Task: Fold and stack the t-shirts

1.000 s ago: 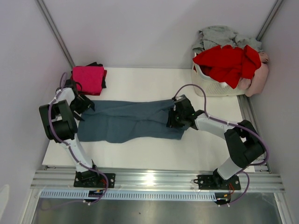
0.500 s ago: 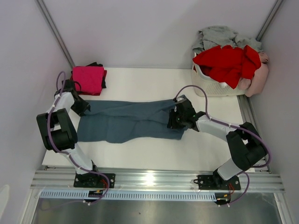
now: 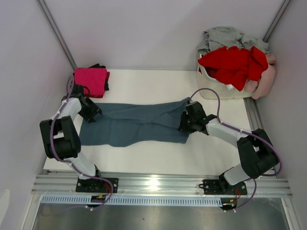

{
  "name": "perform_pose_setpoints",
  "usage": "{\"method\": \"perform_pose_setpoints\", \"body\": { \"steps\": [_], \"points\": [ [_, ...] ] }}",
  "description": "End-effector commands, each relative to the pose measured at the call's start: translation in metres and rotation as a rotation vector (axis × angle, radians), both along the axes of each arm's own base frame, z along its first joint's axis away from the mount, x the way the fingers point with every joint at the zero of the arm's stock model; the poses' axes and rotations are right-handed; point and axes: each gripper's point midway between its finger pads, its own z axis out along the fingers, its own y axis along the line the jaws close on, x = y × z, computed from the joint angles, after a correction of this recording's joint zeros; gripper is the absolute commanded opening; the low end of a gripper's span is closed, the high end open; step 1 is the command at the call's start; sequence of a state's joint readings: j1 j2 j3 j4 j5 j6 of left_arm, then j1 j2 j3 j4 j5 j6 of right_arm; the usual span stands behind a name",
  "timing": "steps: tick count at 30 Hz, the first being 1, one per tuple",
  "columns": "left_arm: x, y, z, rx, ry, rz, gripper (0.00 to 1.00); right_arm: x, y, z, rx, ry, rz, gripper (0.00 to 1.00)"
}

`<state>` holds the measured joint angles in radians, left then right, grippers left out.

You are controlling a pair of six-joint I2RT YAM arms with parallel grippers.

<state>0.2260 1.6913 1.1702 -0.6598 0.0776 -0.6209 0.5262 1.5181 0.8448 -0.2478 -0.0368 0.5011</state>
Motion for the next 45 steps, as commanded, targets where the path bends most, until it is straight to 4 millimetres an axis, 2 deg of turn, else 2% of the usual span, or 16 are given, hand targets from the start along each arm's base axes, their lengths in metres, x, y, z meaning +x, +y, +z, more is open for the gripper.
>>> {"method": "perform_pose_setpoints", "body": {
  "steps": [1, 3, 4, 5, 10, 14, 15, 18, 23, 26, 34, 37, 39, 40, 43, 45],
  "points": [
    [-0.019, -0.014, 0.013, -0.042, -0.024, 0.017, 0.56, -0.013, -0.011, 0.016, -0.003, -0.003, -0.043, 0.34],
    [-0.029, -0.004, 0.022, 0.023, -0.04, 0.055, 0.59, -0.022, -0.012, 0.026, 0.013, -0.019, -0.04, 0.34],
    [-0.042, -0.003, 0.016, 0.038, -0.017, 0.068, 0.6, -0.031, -0.016, 0.023, 0.0, -0.002, -0.037, 0.34],
    [-0.043, -0.001, 0.026, 0.056, -0.05, 0.077, 0.61, -0.033, -0.017, 0.025, 0.001, -0.005, -0.035, 0.34],
    [-0.061, 0.016, 0.021, 0.141, -0.007, 0.126, 0.64, -0.049, -0.025, 0.029, -0.004, 0.014, -0.042, 0.35],
    [-0.075, 0.028, 0.006, 0.154, 0.07, 0.163, 0.65, -0.057, -0.029, 0.018, 0.002, 0.036, -0.056, 0.36],
    [-0.083, 0.029, -0.003, 0.15, 0.102, 0.172, 0.65, -0.062, -0.031, 0.008, -0.006, 0.06, -0.055, 0.36],
    [-0.091, 0.037, -0.01, 0.117, 0.119, 0.207, 0.66, -0.069, -0.033, -0.01, 0.004, 0.109, -0.06, 0.37],
    [-0.104, 0.044, -0.024, 0.13, 0.188, 0.216, 0.68, -0.068, -0.03, -0.03, 0.054, 0.127, -0.061, 0.38],
    [-0.11, 0.046, -0.034, 0.14, 0.246, 0.215, 0.68, -0.065, -0.023, -0.035, 0.091, 0.123, -0.046, 0.38],
    [-0.113, 0.046, -0.044, 0.13, 0.285, 0.209, 0.65, -0.048, 0.0, -0.036, 0.166, 0.099, 0.002, 0.36],
    [-0.113, 0.041, -0.045, 0.108, 0.272, 0.2, 0.56, -0.042, 0.004, -0.034, 0.169, 0.094, 0.015, 0.36],
    [-0.113, 0.038, -0.047, 0.092, 0.267, 0.192, 0.36, -0.036, 0.007, -0.031, 0.172, 0.086, 0.024, 0.36],
    [-0.113, 0.034, -0.048, 0.071, 0.266, 0.186, 0.22, -0.035, 0.009, -0.031, 0.171, 0.085, 0.027, 0.36],
    [-0.108, 0.031, -0.048, 0.053, 0.247, 0.176, 0.01, -0.026, 0.011, -0.029, 0.16, 0.082, 0.032, 0.34],
    [-0.106, 0.031, -0.048, 0.045, 0.24, 0.176, 0.01, -0.021, 0.013, -0.026, 0.156, 0.078, 0.034, 0.31]
  ]
}}
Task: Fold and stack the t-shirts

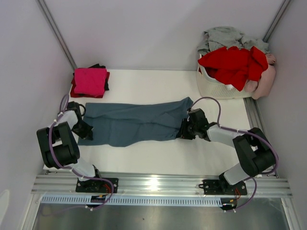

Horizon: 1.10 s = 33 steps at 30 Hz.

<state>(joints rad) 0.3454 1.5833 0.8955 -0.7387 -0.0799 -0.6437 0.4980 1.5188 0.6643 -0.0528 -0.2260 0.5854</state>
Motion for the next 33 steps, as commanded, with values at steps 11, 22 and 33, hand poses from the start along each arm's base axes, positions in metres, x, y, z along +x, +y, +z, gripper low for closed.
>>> {"method": "perform_pose_setpoints", "body": {
  "steps": [11, 22, 33],
  "points": [
    [0.023, -0.012, 0.016, -0.067, -0.151, -0.031, 0.01, 0.022, -0.005, 0.019, -0.045, -0.063, -0.033, 0.0],
    [0.045, -0.003, 0.056, -0.006, -0.312, 0.005, 0.0, 0.038, -0.028, 0.076, -0.104, -0.272, -0.152, 0.0],
    [0.064, -0.003, 0.069, -0.015, -0.39, 0.007, 0.0, 0.055, -0.064, 0.118, -0.225, -0.436, -0.284, 0.0]
  ]
}}
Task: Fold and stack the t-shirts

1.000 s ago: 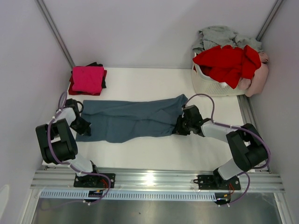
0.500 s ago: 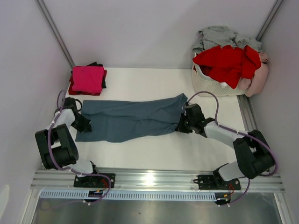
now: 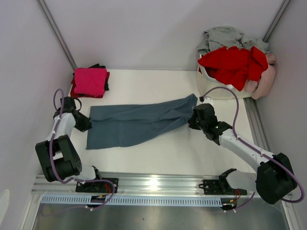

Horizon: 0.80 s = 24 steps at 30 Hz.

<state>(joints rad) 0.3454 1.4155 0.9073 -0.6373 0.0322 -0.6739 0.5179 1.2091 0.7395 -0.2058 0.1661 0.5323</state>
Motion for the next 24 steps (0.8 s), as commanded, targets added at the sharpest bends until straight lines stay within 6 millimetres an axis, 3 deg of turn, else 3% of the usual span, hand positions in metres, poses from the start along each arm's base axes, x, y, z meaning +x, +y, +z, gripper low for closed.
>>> {"method": "perform_pose_setpoints", "body": {
  "steps": [1, 6, 9, 11, 13, 16, 18, 19, 20, 24],
  "points": [
    [0.017, 0.0, 0.013, -0.016, -0.083, 0.001, 0.0, 0.013, -0.018, 0.019, -0.071, -0.071, -0.077, 0.0],
    [0.019, -0.017, 0.007, -0.032, -0.06, -0.081, 0.01, 0.011, -0.042, 0.01, -0.145, -0.033, -0.164, 0.0],
    [0.014, -0.036, -0.001, -0.058, -0.014, -0.144, 0.01, 0.012, -0.059, 0.008, -0.176, -0.026, -0.231, 0.0],
    [0.009, -0.059, -0.008, -0.097, 0.023, -0.215, 0.02, 0.012, -0.07, 0.005, -0.194, -0.013, -0.283, 0.0],
    [-0.008, -0.08, -0.018, -0.092, 0.088, -0.276, 0.04, 0.013, -0.08, 0.005, -0.215, -0.006, -0.321, 0.0],
    [-0.038, -0.09, -0.028, -0.093, 0.156, -0.288, 0.09, 0.015, -0.089, 0.01, -0.237, -0.019, -0.356, 0.0],
    [-0.053, -0.09, -0.032, -0.089, 0.158, -0.288, 0.2, 0.017, -0.09, 0.014, -0.228, -0.031, -0.363, 0.0],
    [-0.055, -0.088, -0.032, -0.073, 0.159, -0.291, 0.32, 0.016, -0.089, 0.013, -0.224, -0.031, -0.358, 0.0],
    [-0.059, -0.083, -0.032, -0.053, 0.178, -0.28, 0.57, 0.017, -0.089, 0.013, -0.223, -0.031, -0.358, 0.0],
    [-0.072, -0.076, -0.025, -0.022, 0.222, -0.256, 0.83, 0.017, -0.083, 0.013, -0.196, -0.029, -0.335, 0.0]
  ]
}}
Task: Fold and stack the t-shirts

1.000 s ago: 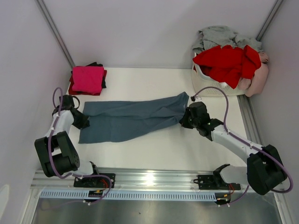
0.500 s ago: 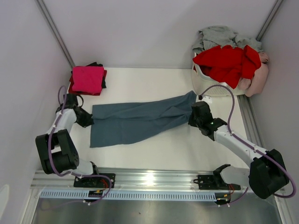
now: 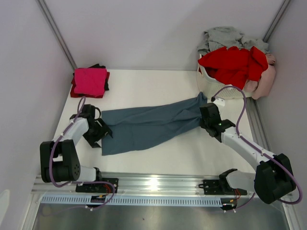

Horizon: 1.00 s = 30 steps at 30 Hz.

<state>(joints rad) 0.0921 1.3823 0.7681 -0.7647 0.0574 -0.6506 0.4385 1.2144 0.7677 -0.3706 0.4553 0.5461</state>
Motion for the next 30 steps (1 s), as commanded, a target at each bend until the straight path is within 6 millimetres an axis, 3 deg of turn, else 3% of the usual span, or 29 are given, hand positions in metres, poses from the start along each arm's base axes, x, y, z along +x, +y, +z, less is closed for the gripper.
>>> {"method": "perform_pose_setpoints", "body": {
  "steps": [1, 5, 15, 30],
  "points": [
    [-0.009, 0.01, 0.013, 0.051, -0.008, 0.03, 0.87, 0.012, 0.001, 0.024, 0.022, -0.073, -0.023, 0.0],
    [-0.016, 0.007, 0.014, 0.025, -0.001, 0.051, 0.88, 0.012, 0.0, 0.026, 0.025, -0.085, -0.024, 0.0],
    [-0.045, -0.019, -0.003, -0.099, 0.104, 0.106, 0.76, 0.014, 0.001, 0.031, 0.039, -0.103, -0.027, 0.0],
    [-0.058, -0.006, -0.013, -0.018, 0.191, 0.168, 0.73, 0.013, 0.004, 0.03, 0.072, -0.108, -0.036, 0.0]
  ]
}}
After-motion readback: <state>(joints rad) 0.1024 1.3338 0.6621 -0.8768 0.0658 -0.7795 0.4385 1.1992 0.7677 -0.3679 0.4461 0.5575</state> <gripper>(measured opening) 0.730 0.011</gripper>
